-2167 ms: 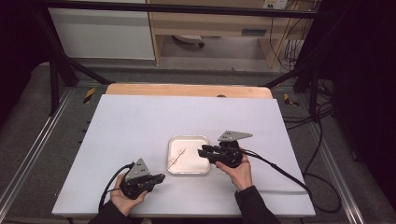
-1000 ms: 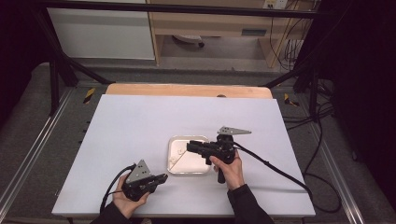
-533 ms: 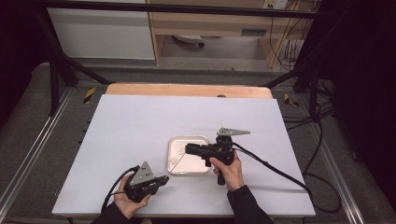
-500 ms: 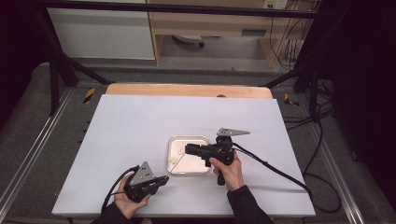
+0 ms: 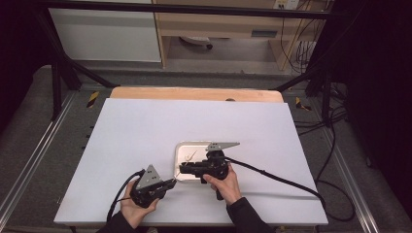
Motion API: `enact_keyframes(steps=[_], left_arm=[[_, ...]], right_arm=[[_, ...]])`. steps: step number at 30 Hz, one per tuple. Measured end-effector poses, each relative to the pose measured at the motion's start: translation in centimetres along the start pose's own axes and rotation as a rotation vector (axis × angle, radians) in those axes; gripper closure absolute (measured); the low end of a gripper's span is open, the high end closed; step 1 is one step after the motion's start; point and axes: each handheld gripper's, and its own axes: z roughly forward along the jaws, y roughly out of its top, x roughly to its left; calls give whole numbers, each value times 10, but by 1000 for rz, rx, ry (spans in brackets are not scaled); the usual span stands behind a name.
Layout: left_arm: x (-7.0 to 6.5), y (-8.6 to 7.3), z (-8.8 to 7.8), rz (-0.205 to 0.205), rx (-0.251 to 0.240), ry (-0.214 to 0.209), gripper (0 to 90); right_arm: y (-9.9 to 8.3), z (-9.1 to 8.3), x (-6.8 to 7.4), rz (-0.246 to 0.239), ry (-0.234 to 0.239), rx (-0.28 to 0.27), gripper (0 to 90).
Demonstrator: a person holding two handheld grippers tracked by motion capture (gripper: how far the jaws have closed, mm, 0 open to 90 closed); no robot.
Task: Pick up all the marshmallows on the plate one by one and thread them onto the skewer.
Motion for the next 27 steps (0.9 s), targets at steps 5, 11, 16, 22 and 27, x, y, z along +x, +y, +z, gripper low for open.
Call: enact_keyframes(steps=[5, 11, 16, 22, 27], left_arm=[[0, 1, 5, -18, -5, -2, 886], [0, 2, 9, -25, -7, -8, 886], [2, 1, 6, -27, -12, -8, 886], [7, -1, 0, -36, -15, -7, 886], [13, -4, -7, -44, -3, -1, 886]], right_arm=[[-5, 5, 0, 4, 0, 22, 768], [-9, 8, -1, -1, -8, 39, 761], [-6, 4, 1, -23, -34, 27, 666], [1, -10, 6, -98, -114, 22, 390], [2, -20, 0, -170, -228, 19, 203]])
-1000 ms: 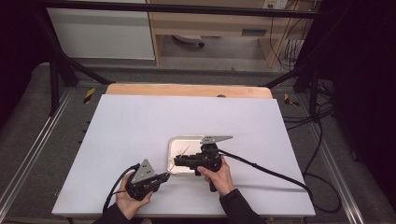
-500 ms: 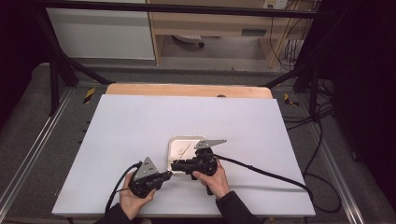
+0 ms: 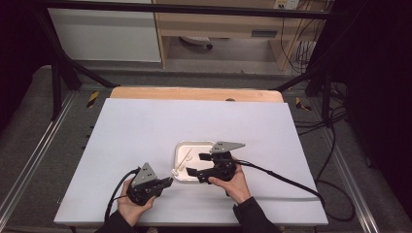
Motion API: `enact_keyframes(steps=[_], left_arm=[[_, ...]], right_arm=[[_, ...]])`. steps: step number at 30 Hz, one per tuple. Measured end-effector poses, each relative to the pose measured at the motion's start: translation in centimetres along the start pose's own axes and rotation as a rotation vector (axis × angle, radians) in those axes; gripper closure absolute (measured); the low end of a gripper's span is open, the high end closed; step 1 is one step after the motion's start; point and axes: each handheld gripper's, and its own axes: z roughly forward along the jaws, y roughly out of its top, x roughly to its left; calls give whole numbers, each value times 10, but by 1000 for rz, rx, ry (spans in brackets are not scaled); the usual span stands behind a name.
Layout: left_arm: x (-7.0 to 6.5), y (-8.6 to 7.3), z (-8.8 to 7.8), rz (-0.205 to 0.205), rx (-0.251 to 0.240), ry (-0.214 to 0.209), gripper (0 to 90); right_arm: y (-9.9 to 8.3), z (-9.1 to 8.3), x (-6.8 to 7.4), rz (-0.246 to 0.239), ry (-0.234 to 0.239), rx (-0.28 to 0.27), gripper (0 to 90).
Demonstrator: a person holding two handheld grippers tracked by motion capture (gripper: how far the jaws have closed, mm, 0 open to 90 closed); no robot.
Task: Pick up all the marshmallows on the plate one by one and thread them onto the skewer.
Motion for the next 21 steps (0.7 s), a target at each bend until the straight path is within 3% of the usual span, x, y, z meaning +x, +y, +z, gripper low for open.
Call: enact_keyframes(steps=[5, 11, 21], left_arm=[[6, -2, -5, -5, 15, 7, 885], [10, -3, -9, -2, 22, 20, 885], [13, -4, -10, -6, 21, 24, 885]], right_arm=[[-1, -1, -8, -56, -88, 49, 96], [0, 4, -15, -69, -130, 85, 34], [6, 17, -26, -90, -196, 133, 9]])
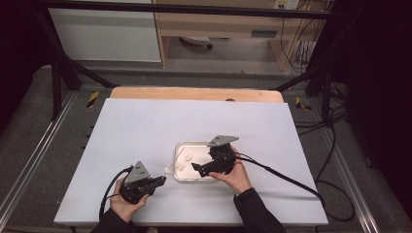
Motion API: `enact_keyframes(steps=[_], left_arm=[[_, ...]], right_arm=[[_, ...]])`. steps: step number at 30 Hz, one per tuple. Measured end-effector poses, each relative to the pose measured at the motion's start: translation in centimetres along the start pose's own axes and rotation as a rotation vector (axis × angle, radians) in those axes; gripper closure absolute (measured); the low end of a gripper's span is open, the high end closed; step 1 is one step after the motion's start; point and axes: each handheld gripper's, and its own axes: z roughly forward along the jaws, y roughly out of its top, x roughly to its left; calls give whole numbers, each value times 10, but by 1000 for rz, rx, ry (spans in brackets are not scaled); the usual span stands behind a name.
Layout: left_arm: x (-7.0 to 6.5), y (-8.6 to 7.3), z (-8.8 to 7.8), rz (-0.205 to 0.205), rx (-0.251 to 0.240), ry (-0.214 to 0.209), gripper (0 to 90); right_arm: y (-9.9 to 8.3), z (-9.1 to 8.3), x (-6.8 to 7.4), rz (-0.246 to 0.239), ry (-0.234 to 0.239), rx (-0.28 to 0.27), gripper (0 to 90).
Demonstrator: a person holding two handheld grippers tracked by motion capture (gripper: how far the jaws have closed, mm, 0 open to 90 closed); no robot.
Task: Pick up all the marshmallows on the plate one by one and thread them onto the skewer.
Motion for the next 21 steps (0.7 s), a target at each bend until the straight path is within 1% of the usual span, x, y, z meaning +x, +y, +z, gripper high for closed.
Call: enact_keyframes(steps=[3, 5, 10, 12, 15, 18, 19, 21], left_arm=[[0, 0, 0, -3, -1, 2, 885], [1, 0, 0, -4, -1, 3, 886], [1, 0, -1, -3, -1, 4, 885], [1, 0, -1, -3, -1, 4, 885], [2, 0, -1, -1, -1, 6, 886], [2, 0, -1, 0, 0, 6, 885], [2, 0, -1, 0, 1, 5, 885], [2, 0, 0, 0, 2, 6, 885]], right_arm=[[3, 7, 0, -13, -12, 19, 28], [6, 13, 1, -10, -25, 37, 38], [14, 27, 5, -3, -35, 47, 76], [16, 32, 7, -8, -30, 43, 106], [20, 40, 7, -11, -31, 53, 168], [21, 46, 5, 3, -31, 48, 246], [21, 48, 4, 3, -31, 59, 263], [21, 52, 3, -18, -36, 86, 304]])
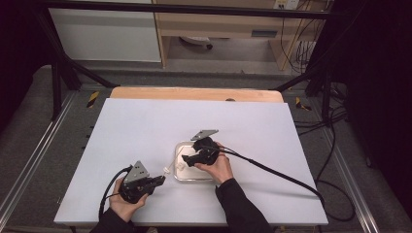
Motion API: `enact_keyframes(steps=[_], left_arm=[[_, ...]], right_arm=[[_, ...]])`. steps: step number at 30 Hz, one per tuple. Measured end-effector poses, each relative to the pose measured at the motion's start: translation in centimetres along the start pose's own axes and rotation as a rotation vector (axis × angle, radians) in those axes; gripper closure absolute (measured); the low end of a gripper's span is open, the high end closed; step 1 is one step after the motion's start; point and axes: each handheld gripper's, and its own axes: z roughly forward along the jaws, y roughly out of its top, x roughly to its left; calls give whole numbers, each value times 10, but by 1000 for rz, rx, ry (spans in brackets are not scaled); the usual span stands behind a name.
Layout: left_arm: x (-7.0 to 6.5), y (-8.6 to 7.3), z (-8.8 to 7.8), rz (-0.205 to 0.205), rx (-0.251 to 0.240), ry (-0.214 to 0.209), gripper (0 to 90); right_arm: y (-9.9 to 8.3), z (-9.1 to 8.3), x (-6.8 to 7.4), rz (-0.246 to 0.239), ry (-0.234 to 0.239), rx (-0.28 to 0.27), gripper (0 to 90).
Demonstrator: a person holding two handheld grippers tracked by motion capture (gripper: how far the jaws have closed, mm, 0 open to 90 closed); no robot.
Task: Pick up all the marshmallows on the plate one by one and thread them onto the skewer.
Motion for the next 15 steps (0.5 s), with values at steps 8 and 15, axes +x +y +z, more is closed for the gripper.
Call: enact_keyframes(steps=[8, 15], left_arm=[[0, 0, 0, 2, 1, 0, 885], [-1, 0, 1, 5, 4, -1, 886]], right_arm=[[-4, 11, 0, -45, 0, 40, 482], [-6, 13, 1, -78, 11, 39, 563]])
